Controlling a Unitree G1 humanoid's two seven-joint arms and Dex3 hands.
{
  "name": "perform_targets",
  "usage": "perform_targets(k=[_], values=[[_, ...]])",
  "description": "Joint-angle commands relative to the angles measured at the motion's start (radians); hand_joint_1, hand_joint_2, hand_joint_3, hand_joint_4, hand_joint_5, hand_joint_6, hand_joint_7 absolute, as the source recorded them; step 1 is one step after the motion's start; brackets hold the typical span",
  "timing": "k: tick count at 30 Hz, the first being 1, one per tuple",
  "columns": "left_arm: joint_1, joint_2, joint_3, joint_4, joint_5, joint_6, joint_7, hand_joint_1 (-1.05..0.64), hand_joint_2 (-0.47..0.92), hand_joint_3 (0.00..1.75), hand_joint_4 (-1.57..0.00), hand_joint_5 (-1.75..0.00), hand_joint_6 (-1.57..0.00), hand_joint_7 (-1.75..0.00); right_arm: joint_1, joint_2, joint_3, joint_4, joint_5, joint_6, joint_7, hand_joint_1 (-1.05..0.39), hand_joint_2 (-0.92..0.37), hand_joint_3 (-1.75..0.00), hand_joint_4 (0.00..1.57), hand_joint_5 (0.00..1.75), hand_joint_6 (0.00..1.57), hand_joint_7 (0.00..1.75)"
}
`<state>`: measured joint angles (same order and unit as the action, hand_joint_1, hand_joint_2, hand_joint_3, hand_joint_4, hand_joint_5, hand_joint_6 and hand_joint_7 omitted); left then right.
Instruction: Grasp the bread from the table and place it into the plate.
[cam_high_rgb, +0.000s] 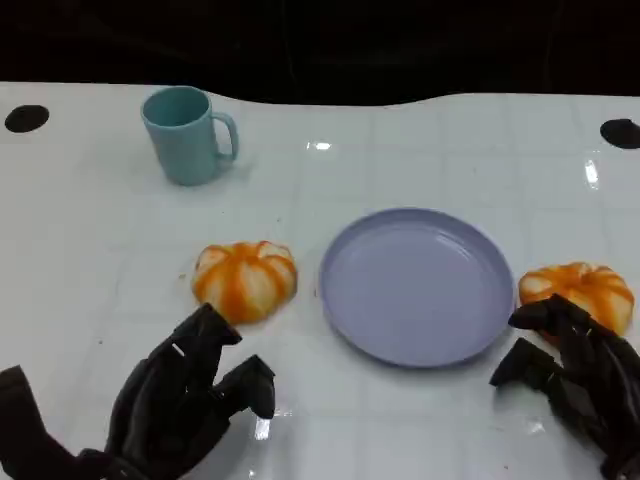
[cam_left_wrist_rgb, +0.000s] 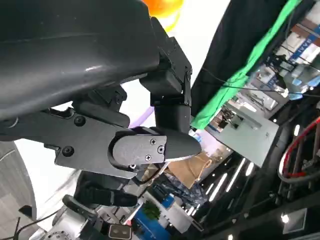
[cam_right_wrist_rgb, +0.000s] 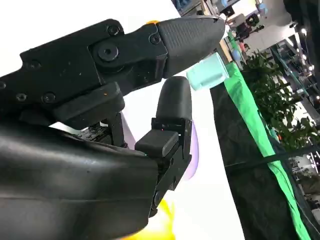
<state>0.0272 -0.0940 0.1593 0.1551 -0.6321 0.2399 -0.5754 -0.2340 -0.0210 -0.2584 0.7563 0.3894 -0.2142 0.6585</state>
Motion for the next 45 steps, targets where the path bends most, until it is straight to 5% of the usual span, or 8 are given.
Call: perform_targets(k=[1,8,10,16,20,31,35,45], values=[[0.017,0.014,-0.025,-0.056,0.121,-0.153,0.03,-0.58,0.92,0.38,-0.74,-1.75,-0.49,-1.69,-0.001,-0.007,-0.004,0.023,-0.002,-0.013,0.001,-0.54,-0.92,-0.18,0.64,1.57,0.63,1.19],[0.015,0.061,-0.079,-0.183,0.278,-0.19,0.129,-0.56,0.92,0.16,-0.4,-1.32,-0.47,-0.72,-0.015,-0.006,-0.003,0.051,-0.005,-0.04,0.007,-0.55,-0.92,-0.19,0.64,1.57,0.63,1.19],[0.018,0.07,-0.088,-0.207,0.285,-0.172,0.143,-0.54,0.92,0.11,-0.36,-1.25,-0.48,-0.59,-0.016,-0.007,-0.002,0.052,-0.007,-0.043,0.007,-0.55,-0.92,-0.2,0.64,1.57,0.63,1.2],[0.0,0.262,-0.183,-0.34,0.598,-0.165,0.204,-0.4,0.87,0.0,-0.09,-0.75,-0.43,-0.06,-0.009,-0.006,0.006,0.039,-0.021,-0.041,-0.014,-0.54,-0.92,-0.21,0.65,1.56,0.63,1.2],[-0.032,0.339,-0.232,-0.34,0.8,-0.244,0.272,-0.44,0.87,0.0,-0.08,-0.59,-0.37,0.0,-0.005,-0.005,0.01,0.038,-0.029,-0.055,-0.024,-0.53,-0.92,-0.22,0.67,1.56,0.64,1.21],[-0.041,0.347,-0.244,-0.317,0.841,-0.283,0.305,-0.46,0.86,0.0,-0.08,-0.61,-0.36,0.0,-0.005,-0.004,0.009,0.039,-0.032,-0.057,-0.026,-0.53,-0.92,-0.23,0.67,1.55,0.64,1.22],[-0.096,0.431,-0.306,-0.337,1.074,-0.305,0.348,-0.28,0.78,0.0,-0.01,-0.21,-0.21,0.0,-0.012,-0.006,0.011,0.054,-0.042,-0.073,-0.026,-0.54,-0.92,-0.23,0.66,1.56,0.63,1.23],[-0.175,0.503,-0.383,-0.261,1.317,-0.341,0.415,-0.29,0.77,0.0,0.0,-0.06,-0.11,0.0,-0.016,-0.006,0.005,0.07,-0.045,-0.09,-0.019,-0.54,-0.92,-0.23,0.65,1.56,0.62,1.24]])
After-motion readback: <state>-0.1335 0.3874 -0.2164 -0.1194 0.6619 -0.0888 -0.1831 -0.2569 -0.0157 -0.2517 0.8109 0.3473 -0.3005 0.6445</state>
